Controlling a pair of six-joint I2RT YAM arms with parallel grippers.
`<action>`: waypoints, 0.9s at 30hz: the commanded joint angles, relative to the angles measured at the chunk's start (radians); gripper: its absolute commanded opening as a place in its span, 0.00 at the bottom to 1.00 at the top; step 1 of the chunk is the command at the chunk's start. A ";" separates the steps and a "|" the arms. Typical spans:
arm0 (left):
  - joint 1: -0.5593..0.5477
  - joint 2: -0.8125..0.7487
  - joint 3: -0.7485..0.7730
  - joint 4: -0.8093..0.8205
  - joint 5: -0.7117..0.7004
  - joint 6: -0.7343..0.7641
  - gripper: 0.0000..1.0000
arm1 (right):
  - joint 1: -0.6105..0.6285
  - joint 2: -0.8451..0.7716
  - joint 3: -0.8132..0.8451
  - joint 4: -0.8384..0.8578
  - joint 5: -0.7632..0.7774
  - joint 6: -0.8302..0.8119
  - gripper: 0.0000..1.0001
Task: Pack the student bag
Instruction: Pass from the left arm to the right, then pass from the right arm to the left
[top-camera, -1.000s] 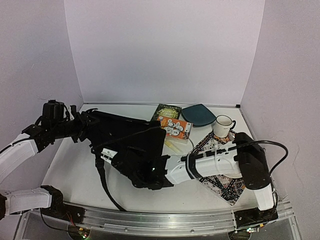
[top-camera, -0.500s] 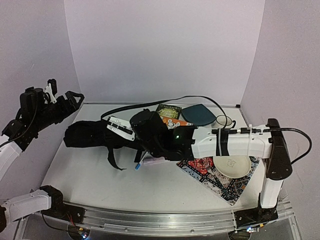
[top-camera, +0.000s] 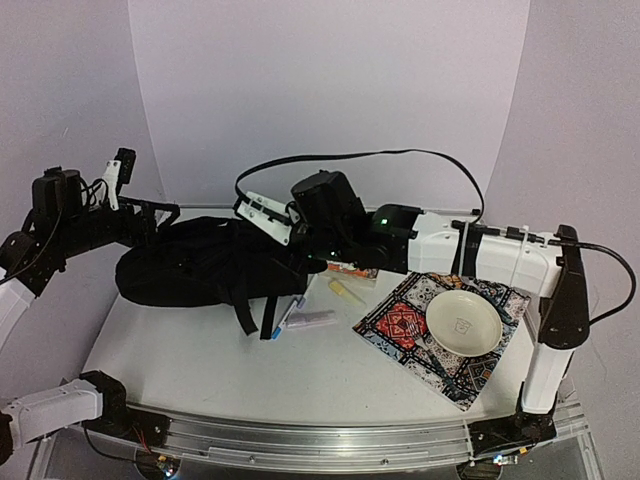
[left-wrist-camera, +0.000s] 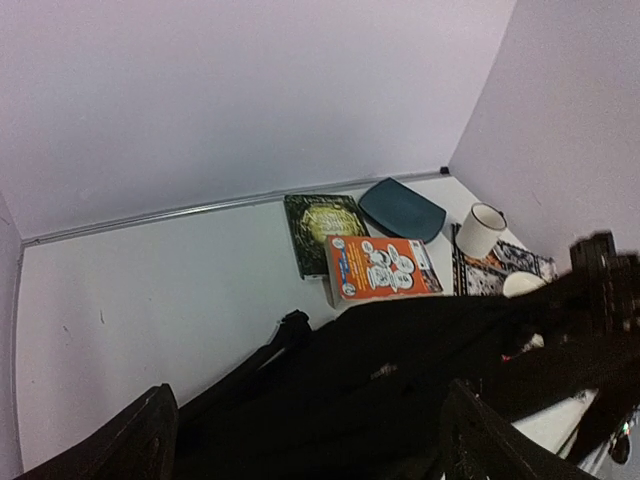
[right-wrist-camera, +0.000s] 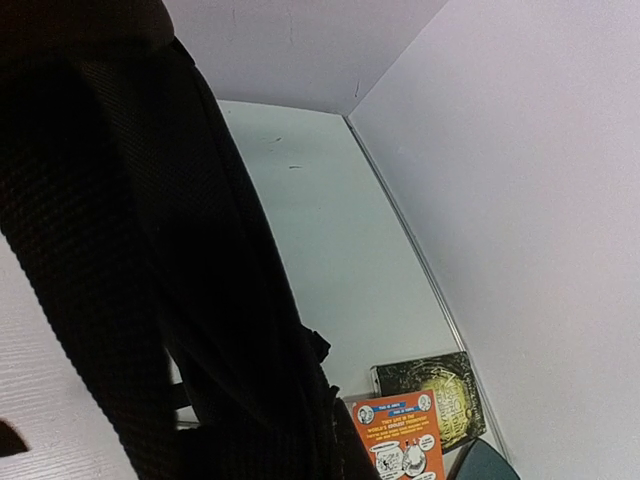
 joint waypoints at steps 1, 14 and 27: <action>0.003 -0.033 0.045 -0.073 0.139 0.181 0.93 | -0.047 -0.049 0.085 0.126 -0.136 0.108 0.00; -0.097 0.102 0.055 -0.125 0.146 0.375 0.99 | -0.059 -0.024 0.093 0.125 -0.273 0.135 0.00; -0.274 0.264 0.087 -0.139 0.016 0.424 0.97 | -0.058 0.029 0.157 0.125 -0.319 0.172 0.00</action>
